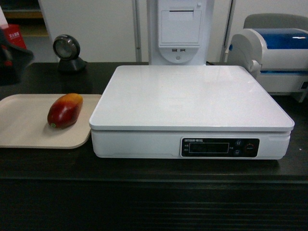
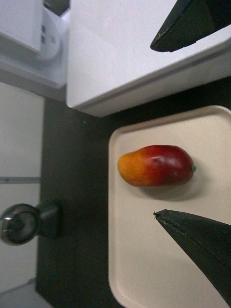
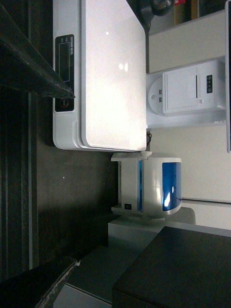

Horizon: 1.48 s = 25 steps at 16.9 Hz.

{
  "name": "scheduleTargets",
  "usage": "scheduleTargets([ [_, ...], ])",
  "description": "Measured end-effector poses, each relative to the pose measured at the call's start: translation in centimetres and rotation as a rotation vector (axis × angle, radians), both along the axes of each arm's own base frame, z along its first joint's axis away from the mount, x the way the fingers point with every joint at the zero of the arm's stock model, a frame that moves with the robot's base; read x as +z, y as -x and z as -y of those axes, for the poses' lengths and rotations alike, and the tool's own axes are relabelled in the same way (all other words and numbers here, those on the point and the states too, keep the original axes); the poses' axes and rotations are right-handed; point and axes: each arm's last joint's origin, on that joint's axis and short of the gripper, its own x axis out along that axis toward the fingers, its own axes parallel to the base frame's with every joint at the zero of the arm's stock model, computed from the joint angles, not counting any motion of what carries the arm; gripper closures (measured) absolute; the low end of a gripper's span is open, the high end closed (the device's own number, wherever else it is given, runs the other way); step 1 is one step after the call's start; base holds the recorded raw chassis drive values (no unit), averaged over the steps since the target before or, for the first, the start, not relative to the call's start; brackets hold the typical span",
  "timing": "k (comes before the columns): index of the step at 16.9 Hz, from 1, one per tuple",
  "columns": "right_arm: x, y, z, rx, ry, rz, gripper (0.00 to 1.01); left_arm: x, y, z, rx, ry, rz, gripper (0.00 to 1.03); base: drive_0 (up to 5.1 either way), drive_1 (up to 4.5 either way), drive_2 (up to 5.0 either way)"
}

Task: Place dark red mango on scale at checkout

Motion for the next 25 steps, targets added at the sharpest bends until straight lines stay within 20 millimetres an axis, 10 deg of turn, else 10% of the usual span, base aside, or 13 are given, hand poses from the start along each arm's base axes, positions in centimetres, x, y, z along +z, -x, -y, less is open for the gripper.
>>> scheduleTargets([
  [4,0.0,0.0,0.0,0.000,0.000,0.000,0.03,-4.2,-9.0,-0.4,0.034,-0.103,-0.255,0.05,0.0,0.00,0.0],
  [10,0.0,0.0,0.0,0.000,0.000,0.000,0.03,-5.7,-15.4,-0.6,0.066,-0.199,-0.366,0.05,0.0,0.00,0.0],
  [25,0.0,0.0,0.0,0.000,0.000,0.000,0.03,-8.8,-17.4,0.2,0.034,-0.211,-0.540,0.05,0.0,0.00,0.0],
])
